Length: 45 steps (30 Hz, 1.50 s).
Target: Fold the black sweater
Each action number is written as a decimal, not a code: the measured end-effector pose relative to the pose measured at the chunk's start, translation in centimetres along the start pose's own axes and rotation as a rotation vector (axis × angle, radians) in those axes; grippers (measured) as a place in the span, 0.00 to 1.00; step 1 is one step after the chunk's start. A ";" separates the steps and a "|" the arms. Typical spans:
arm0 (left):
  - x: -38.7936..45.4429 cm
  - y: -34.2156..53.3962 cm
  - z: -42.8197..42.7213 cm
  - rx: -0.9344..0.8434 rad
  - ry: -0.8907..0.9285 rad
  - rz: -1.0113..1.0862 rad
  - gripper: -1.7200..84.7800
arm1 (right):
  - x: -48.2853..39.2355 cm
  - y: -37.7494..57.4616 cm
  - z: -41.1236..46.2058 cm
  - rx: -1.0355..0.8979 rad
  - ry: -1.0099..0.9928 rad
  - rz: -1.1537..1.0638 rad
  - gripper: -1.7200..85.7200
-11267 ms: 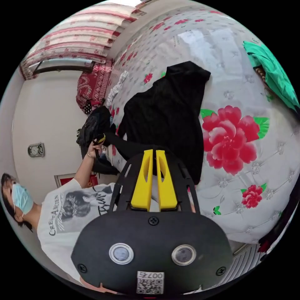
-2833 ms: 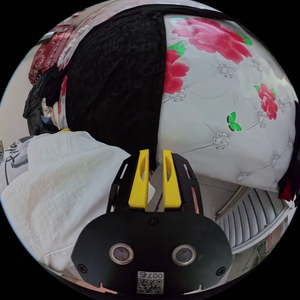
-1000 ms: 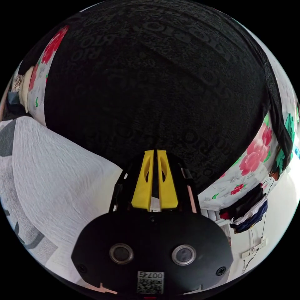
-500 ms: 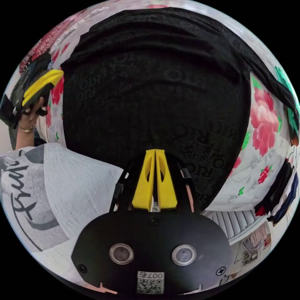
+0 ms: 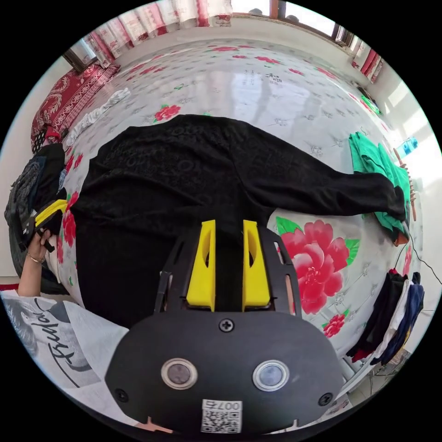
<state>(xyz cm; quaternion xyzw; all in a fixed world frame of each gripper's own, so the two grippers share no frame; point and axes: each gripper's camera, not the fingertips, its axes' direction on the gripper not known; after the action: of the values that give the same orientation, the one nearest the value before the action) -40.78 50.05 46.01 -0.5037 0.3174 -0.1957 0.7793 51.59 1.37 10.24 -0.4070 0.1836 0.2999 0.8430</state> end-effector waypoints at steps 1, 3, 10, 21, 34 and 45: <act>0.1 -0.2 0.6 -0.016 0.006 -0.003 0.10 | 0.4 -0.3 0.7 -0.008 -0.004 -0.007 0.06; 0.5 -0.6 3.3 -0.086 0.002 -0.022 0.09 | 0.8 -0.7 1.7 -0.033 -0.037 -0.011 0.05; 0.7 -1.6 5.2 -0.128 -0.078 -0.036 0.02 | 0.7 1.5 -2.2 0.115 -0.056 -0.123 0.02; 2.6 -2.1 8.3 -0.197 -0.086 0.143 0.01 | 2.4 12.7 -0.5 -0.050 -0.041 -0.169 0.02; 1.0 -2.2 6.2 -0.157 -0.090 0.219 0.03 | 6.5 14.5 -1.1 -0.031 -0.089 -0.108 0.03; 1.9 -4.0 11.5 -0.260 -0.176 0.344 0.05 | 6.6 14.1 -4.0 0.020 -0.044 -0.217 0.08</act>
<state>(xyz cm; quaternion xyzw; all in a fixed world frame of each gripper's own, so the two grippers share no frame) -31.33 54.81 52.43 -0.5535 0.3519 0.0273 0.7544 47.06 7.45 -3.90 -0.4096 0.1229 0.2137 0.8783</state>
